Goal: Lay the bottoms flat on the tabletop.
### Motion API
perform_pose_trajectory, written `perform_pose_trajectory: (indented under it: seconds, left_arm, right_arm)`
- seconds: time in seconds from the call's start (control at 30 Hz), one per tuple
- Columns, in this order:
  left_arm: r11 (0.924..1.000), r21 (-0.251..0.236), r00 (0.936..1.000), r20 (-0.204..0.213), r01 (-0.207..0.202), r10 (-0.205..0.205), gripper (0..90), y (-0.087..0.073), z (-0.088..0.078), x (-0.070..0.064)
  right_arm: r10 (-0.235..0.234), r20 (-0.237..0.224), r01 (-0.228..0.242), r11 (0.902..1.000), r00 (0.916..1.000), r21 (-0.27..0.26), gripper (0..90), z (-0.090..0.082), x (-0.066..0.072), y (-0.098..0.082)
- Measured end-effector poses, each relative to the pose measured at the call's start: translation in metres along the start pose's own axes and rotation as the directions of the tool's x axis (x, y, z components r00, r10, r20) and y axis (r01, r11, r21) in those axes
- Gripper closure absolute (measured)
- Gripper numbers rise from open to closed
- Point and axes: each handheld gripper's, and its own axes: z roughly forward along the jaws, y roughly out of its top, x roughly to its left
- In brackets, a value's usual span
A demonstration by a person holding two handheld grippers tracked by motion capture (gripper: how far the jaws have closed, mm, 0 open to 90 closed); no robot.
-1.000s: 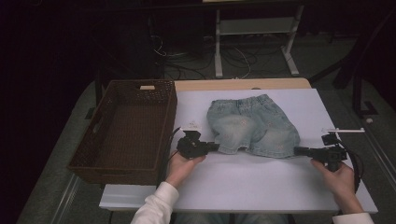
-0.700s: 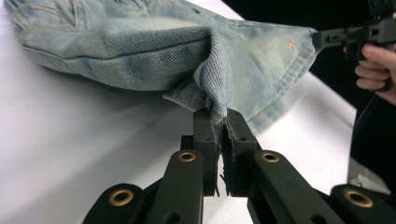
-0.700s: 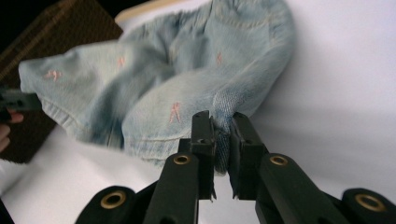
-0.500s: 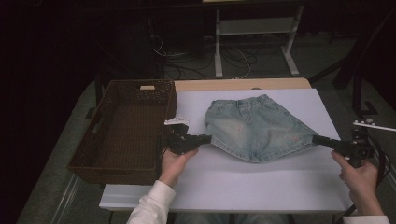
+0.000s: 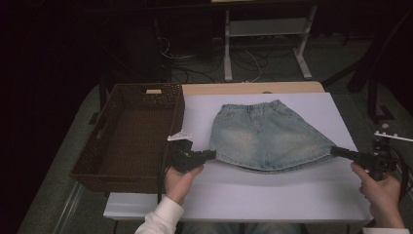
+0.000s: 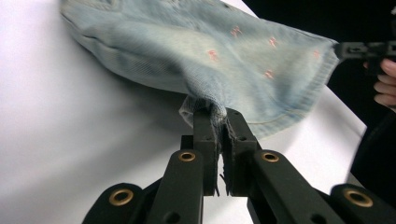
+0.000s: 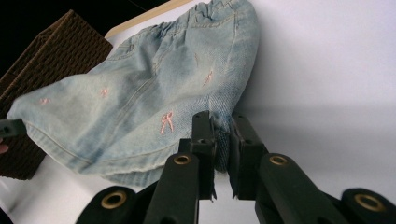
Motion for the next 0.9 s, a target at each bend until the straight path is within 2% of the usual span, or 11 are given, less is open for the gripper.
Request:
perform_pose_trajectory:
  seconds: [0.3,0.9]
  left_arm:
    - [0.9990,0.021,0.9991,-0.014,0.040,-0.039,85.0,-0.019,-0.009,-0.001]
    - [0.9977,0.052,0.9990,0.002,0.044,-0.044,85.0,-0.031,-0.017,-0.006]
  right_arm:
    - [0.016,-0.009,-0.016,0.9993,0.9998,0.035,81.1,-0.005,-0.002,-0.011]
    - [0.012,-0.027,-0.010,0.9962,0.9996,0.086,81.0,-0.014,-0.001,-0.028]
